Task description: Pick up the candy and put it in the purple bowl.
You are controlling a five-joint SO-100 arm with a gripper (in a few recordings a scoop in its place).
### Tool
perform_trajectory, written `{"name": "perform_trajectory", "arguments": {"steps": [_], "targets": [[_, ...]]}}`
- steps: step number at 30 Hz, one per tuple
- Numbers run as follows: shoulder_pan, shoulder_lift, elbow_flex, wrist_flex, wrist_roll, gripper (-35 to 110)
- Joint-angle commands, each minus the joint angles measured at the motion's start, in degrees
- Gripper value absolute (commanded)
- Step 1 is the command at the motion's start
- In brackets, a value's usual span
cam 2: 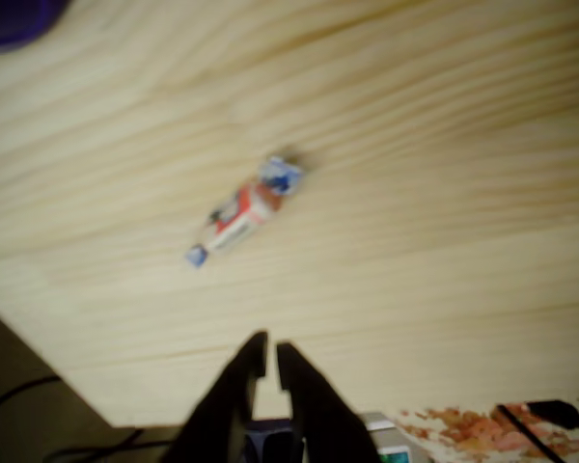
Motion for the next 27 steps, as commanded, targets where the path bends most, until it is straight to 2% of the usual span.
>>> {"name": "perform_trajectory", "arguments": {"steps": [1, 6, 12, 17, 19, 25, 27], "targets": [[-0.4, 4.0, -2.5, -3.7, -5.0, 1], [-1.8, 17.3, 12.1, -22.1, -28.4, 0], [-1.8, 16.2, 9.9, -15.6, -38.6, 3], [-4.7, 14.6, 9.5, -13.4, -57.6, 3], [-5.0, 11.1, 7.7, -10.9, -61.8, 3], [-6.5, 11.6, 8.8, -13.9, -81.9, 0], [-6.9, 13.1, 9.4, -15.7, -85.7, 0]]}}
